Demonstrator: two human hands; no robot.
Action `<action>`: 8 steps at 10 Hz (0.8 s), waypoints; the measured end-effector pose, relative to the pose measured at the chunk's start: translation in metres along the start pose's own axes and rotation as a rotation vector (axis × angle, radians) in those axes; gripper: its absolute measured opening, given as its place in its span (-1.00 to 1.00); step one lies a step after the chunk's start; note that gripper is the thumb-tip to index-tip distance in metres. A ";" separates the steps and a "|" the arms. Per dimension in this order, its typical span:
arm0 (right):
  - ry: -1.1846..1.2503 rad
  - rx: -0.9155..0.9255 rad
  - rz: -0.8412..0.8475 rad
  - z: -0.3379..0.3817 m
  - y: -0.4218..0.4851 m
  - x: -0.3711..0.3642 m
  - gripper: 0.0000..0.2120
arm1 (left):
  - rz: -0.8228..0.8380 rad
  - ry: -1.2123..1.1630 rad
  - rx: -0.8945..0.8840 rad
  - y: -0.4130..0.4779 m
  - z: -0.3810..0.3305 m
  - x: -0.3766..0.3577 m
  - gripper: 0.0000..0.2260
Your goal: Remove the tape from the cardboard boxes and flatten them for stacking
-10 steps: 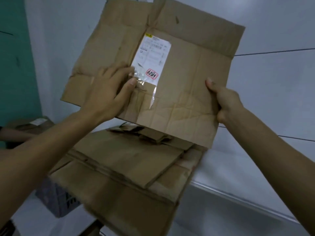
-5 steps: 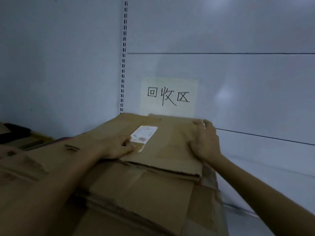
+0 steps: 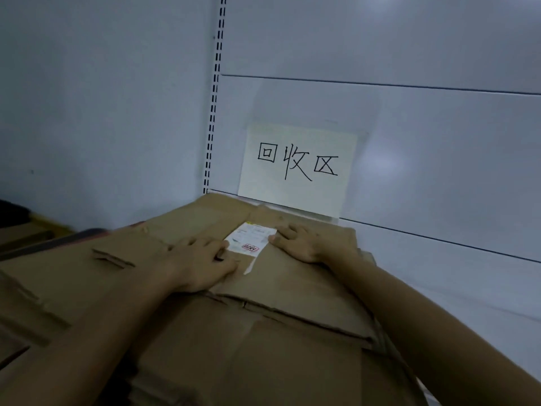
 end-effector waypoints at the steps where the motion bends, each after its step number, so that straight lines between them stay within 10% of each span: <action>1: -0.030 -0.006 0.004 0.005 -0.001 0.005 -0.37 | 0.076 0.047 -0.003 0.004 -0.001 0.015 -0.44; 2: 0.011 0.018 -0.067 0.012 -0.019 0.005 -0.41 | 0.033 0.093 0.015 0.005 -0.017 0.013 -0.33; 3: -0.166 0.059 -0.541 0.016 -0.046 0.019 -0.65 | -0.111 0.218 0.015 0.002 -0.033 -0.002 -0.27; 6: -0.096 0.002 -0.115 0.012 -0.056 0.047 -0.74 | -0.138 0.316 -0.012 0.013 -0.026 -0.002 -0.24; 7: -0.417 0.076 0.028 0.033 -0.076 0.058 -0.67 | -0.148 0.344 0.048 -0.003 -0.034 0.002 -0.32; 8: -0.627 0.358 -0.197 0.053 -0.136 0.064 -0.69 | -0.268 0.404 0.041 -0.020 -0.058 0.022 -0.46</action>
Point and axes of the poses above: each hand's wrist, its own y-axis towards the middle knuckle, its own x-axis out of the back of the hand, z = x × y, the point moved 2 cm from there along y, towards the middle knuckle, and after that the axes turned 1 degree about -z, right-handed, at the moved point
